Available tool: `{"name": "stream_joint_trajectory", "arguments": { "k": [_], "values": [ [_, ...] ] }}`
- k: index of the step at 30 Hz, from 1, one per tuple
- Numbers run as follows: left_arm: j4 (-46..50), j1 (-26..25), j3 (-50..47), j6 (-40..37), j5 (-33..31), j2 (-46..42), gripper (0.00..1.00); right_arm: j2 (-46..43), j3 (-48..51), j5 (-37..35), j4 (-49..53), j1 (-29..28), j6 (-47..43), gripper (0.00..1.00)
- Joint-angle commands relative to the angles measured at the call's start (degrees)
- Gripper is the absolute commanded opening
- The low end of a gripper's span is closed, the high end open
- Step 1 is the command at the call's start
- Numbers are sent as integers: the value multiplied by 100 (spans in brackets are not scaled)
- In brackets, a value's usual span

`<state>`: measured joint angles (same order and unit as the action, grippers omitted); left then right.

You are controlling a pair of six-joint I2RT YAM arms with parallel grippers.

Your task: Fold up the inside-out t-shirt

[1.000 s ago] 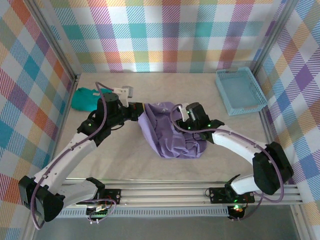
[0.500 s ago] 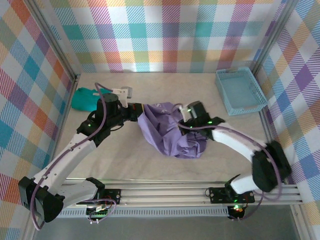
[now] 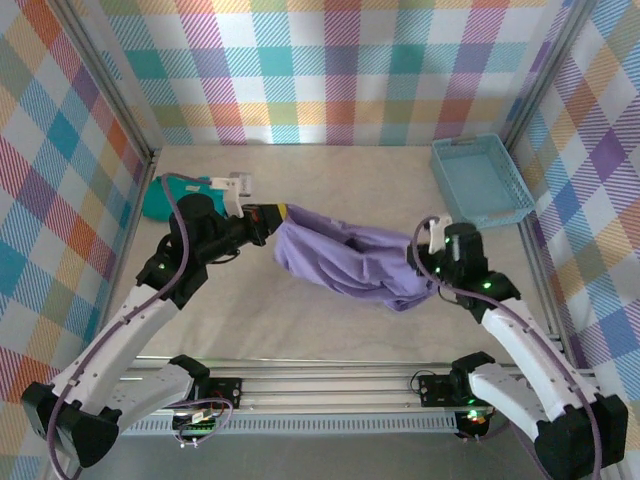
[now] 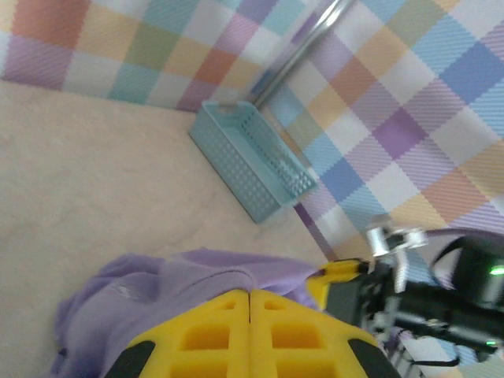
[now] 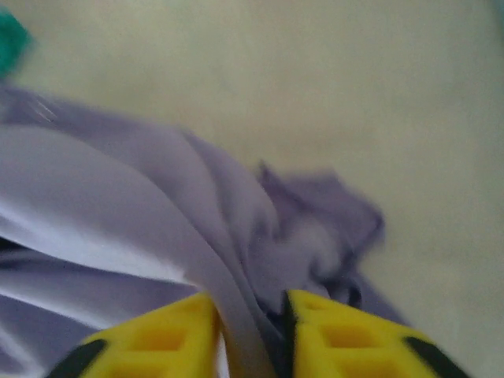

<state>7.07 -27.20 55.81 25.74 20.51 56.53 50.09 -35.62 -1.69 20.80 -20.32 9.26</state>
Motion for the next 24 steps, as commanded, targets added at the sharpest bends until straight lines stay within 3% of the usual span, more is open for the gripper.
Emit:
{"name": "stream_joint_trajectory", "arguments": {
  "k": [1,4,10,15,17,19,21,23,24],
  "values": [
    [-267,48,-69,2,551,83,0,-310,230,-122,-417,-503,-152,39],
    [-158,50,-106,-79,603,94,0,-180,240,74,-1017,-1129,-791,50],
    [-30,49,-156,-142,585,35,0,1202,-366,423,-1633,-1842,-1710,72],
    [74,53,-111,-191,517,1,0,2154,-605,726,-2152,-1950,-1761,76],
    [124,49,-112,-203,446,-27,0,2452,-719,669,-2294,-1946,-1684,68],
    [310,50,-111,-198,59,-125,0,2653,-919,230,-2225,-1925,-1552,42],
    [805,51,-95,-72,-1064,-278,0,2472,-1123,109,-1832,-1688,-1305,20],
    [1424,53,-111,-68,-1945,-328,0,1978,-1103,918,-1760,-1237,-1049,8],
    [1522,52,-196,-158,-2064,-309,0,1686,-1072,1462,-1848,-1054,-915,4]
  ]
}}
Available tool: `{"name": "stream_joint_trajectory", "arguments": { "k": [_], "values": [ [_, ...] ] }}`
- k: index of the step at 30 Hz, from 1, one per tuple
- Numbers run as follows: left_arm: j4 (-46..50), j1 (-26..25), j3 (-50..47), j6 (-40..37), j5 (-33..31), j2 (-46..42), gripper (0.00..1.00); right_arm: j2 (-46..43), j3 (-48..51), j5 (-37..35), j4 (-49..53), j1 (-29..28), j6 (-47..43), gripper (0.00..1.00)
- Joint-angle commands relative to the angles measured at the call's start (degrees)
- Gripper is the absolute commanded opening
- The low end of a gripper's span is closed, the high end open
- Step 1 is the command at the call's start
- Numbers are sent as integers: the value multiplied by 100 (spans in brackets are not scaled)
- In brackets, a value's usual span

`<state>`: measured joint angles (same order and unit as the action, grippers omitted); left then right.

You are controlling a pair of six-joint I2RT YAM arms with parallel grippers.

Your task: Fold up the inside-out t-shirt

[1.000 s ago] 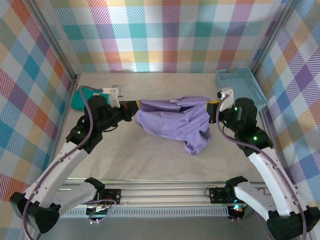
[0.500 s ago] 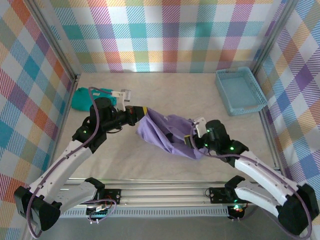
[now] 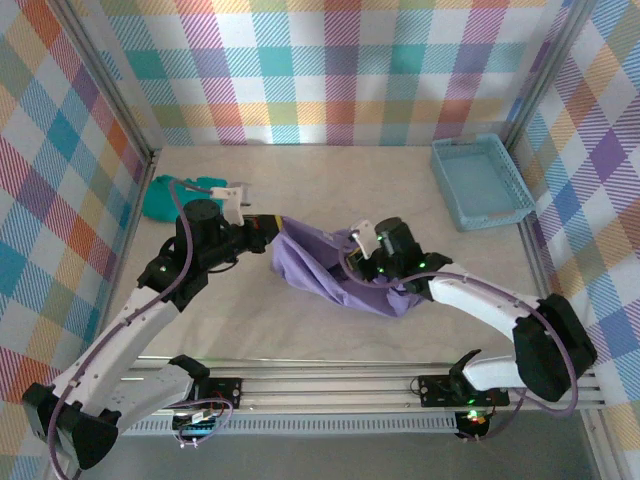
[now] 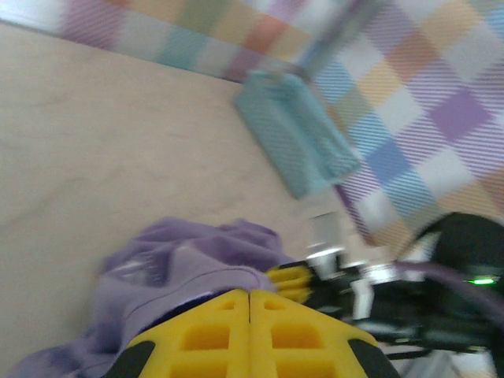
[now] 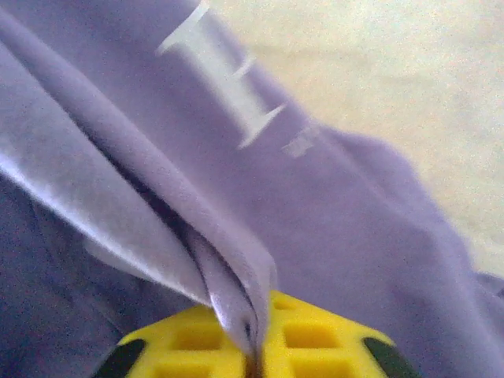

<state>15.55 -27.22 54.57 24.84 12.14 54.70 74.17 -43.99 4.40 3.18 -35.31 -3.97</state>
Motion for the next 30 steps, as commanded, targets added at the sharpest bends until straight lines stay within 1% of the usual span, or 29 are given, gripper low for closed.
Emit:
{"name": "stream_joint_trajectory", "arguments": {
  "k": [1,3,5,7,8,10,12,13,16,17,18,20,21,24,27,30],
  "values": [
    [716,50,-148,-134,-1241,-77,0,-899,-231,1265,-167,526,505,2],
    [714,42,-377,-185,-1065,131,0,-1045,-417,1997,-169,538,706,0],
    [605,12,-572,-225,-834,358,0,-935,-627,2543,-122,543,971,0],
    [498,-82,-708,-299,-843,530,1,-792,-722,2874,-175,547,1184,0],
    [446,-143,-760,-345,-939,569,5,-736,-755,2948,-189,538,1283,0],
    [388,-268,-839,-447,-1165,537,17,-572,-835,3090,-164,543,1427,0],
    [291,-453,-900,-609,-1335,374,32,-415,-937,3161,-37,538,1546,0],
    [243,-556,-917,-698,-1376,284,38,-359,-982,3170,33,536,1577,0],
    [89,-1023,-968,-1031,-1446,-13,53,-222,-1127,3120,270,543,1669,0],
    [-137,-1198,-961,-1165,-1436,-38,57,-186,-1170,3104,338,537,1708,0],
    [-213,-1379,-942,-1266,-1451,-23,66,-142,-1222,3076,409,535,1747,0],
    [-310,-1679,-848,-1449,-1484,171,72,-99,-1291,3084,501,534,1815,0],
    [-329,-1851,-769,-1538,-1533,356,74,-87,-1318,3074,534,540,1842,0],
    [-325,-2122,-402,-1666,-1697,958,76,-69,-1349,3031,613,538,1843,0],
    [-509,-2147,-192,-1684,-1742,1392,76,-78,-1349,3005,691,540,1804,0],
    [-670,-2151,35,-1706,-1520,1759,76,-98,-1332,2953,777,537,1769,0]
  ]
}}
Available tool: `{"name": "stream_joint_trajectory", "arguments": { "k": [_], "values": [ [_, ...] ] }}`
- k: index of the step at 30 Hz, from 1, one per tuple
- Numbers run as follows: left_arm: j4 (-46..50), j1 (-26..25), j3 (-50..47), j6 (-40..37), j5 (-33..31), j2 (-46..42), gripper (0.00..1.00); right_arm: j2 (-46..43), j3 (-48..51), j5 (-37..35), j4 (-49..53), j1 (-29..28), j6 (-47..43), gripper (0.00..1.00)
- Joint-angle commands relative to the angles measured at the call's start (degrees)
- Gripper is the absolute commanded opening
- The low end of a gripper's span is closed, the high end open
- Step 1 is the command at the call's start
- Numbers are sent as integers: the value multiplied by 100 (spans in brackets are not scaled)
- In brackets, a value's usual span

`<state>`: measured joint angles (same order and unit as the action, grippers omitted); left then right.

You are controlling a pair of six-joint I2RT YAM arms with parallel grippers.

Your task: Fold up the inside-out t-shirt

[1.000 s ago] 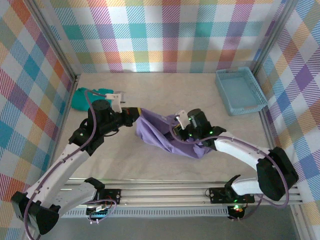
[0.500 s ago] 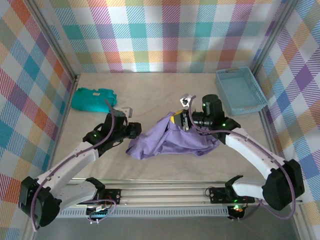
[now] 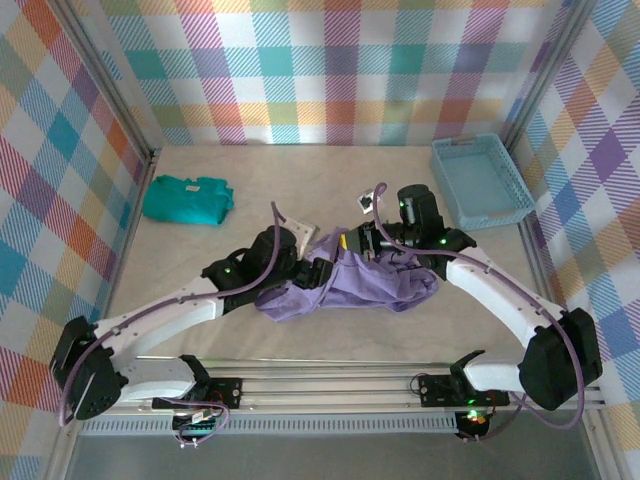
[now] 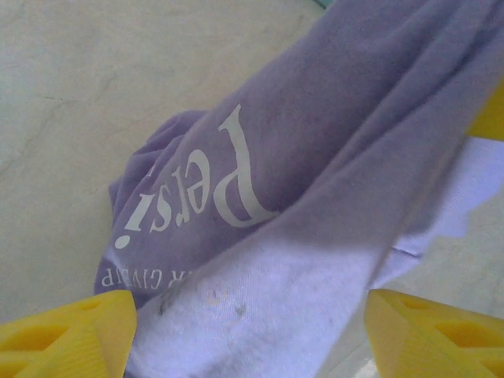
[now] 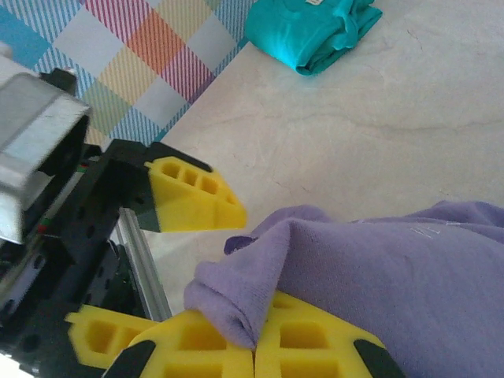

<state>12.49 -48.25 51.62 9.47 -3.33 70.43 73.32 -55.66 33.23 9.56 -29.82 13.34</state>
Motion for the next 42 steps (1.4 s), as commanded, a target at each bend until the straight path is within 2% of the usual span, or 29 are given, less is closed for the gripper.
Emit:
{"name": "stream_joint_trajectory", "arguments": {
  "k": [1,5,8,13,15,18,21,23,25,29,32,35,38,42],
  "values": [
    [-383,-49,399,-166,99,289,76,-16,-165,46,163,-12,20,0],
    [-379,-41,544,-173,72,644,75,-61,-156,-56,273,-11,-64,0],
    [-267,-3,645,-257,-154,832,69,-115,-147,-124,344,-7,-162,0],
    [-181,282,659,-306,-68,1015,47,-214,-212,-239,634,2,-507,0],
    [-207,426,667,-314,194,1097,40,-289,-226,-212,696,27,-690,0],
    [-153,591,812,-310,747,1216,20,-336,-250,-153,766,56,-937,0],
    [-275,762,817,-106,1719,971,1,-302,-402,-1185,1310,60,-1088,1],
    [-653,964,629,301,2617,575,0,-266,-544,-2417,1849,47,-1039,6],
    [-1156,1187,372,818,3456,218,0,-305,-577,-3092,2032,-34,-1026,10],
    [-1644,1445,174,1428,4416,-295,0,-533,-444,-3205,1711,-297,-1151,15],
    [-1575,1467,190,1444,4663,-561,0,-603,-451,-3635,1781,-381,-1167,20],
    [-1394,1473,220,1372,4569,-722,0,-813,-384,-3833,1891,-470,-1276,26],
    [-1372,1476,257,1407,4543,-721,0,-1213,-216,-3798,2045,-498,-1314,33],
    [-1339,1476,289,1399,4491,-675,0,-1918,112,-3156,2011,-650,-1507,41]
  ]
}}
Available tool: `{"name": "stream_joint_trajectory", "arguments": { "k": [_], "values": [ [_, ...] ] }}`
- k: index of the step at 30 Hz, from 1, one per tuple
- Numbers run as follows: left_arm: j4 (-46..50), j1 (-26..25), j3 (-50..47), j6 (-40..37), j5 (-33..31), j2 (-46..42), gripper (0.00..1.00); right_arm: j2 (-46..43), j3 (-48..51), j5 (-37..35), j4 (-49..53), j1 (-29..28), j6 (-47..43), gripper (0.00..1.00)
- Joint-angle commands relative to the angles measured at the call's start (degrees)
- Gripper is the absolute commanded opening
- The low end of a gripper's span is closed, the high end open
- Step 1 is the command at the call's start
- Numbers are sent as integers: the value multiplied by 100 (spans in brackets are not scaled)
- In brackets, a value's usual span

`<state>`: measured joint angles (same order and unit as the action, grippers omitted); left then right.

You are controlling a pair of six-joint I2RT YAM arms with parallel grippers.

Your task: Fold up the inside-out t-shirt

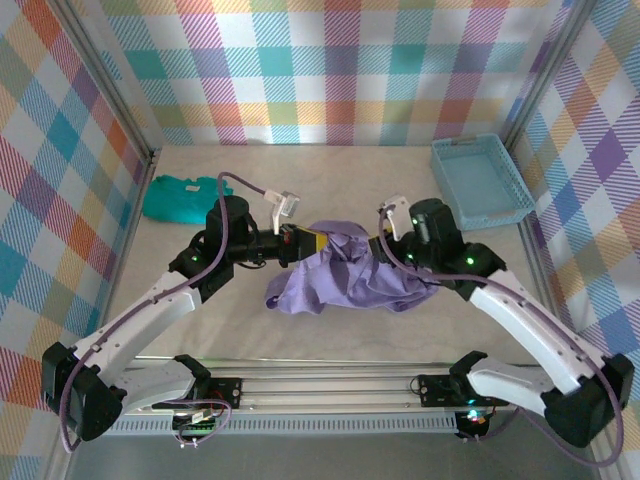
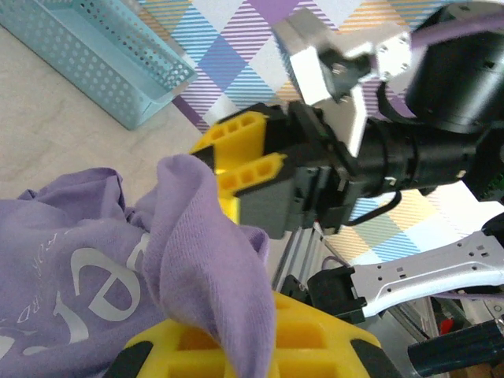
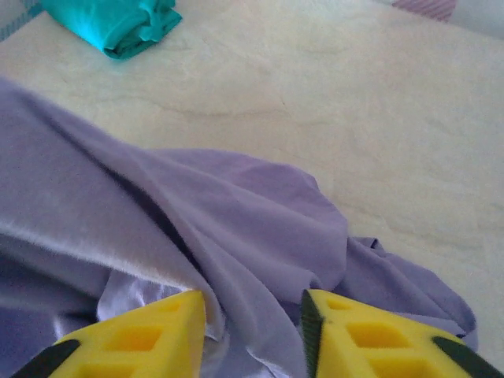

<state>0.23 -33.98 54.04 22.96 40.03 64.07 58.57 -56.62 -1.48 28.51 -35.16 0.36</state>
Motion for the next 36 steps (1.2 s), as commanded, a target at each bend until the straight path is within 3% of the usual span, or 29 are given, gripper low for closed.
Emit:
{"name": "stream_joint_trajectory", "arguments": {
  "k": [1,7,15,16,19,20,21,26,30,36],
  "values": [
    [-107,53,46,42,145,-29,0,-589,317,539,20,-159,-220,43],
    [-42,54,87,24,112,-17,0,-516,624,1508,-728,-431,22,43],
    [50,49,88,-11,110,-96,0,667,314,668,-1282,-589,370,45],
    [40,56,72,-11,98,-123,0,789,274,572,-1301,-589,364,41],
    [105,80,15,0,-121,-256,0,826,266,427,-1245,-576,250,9],
    [121,113,-19,36,-218,-303,0,700,347,528,-1297,-565,192,1],
    [118,172,-69,73,-313,-346,0,545,444,796,-1369,-526,146,0],
    [381,494,-211,261,-1200,-404,0,-113,980,2686,-2040,-275,268,0],
    [767,524,-86,102,-1610,-245,3,-185,1209,3544,-2766,-194,729,0],
    [1512,493,149,-231,-2148,-124,30,64,1139,3707,-3276,-168,1264,0]
  ]
}}
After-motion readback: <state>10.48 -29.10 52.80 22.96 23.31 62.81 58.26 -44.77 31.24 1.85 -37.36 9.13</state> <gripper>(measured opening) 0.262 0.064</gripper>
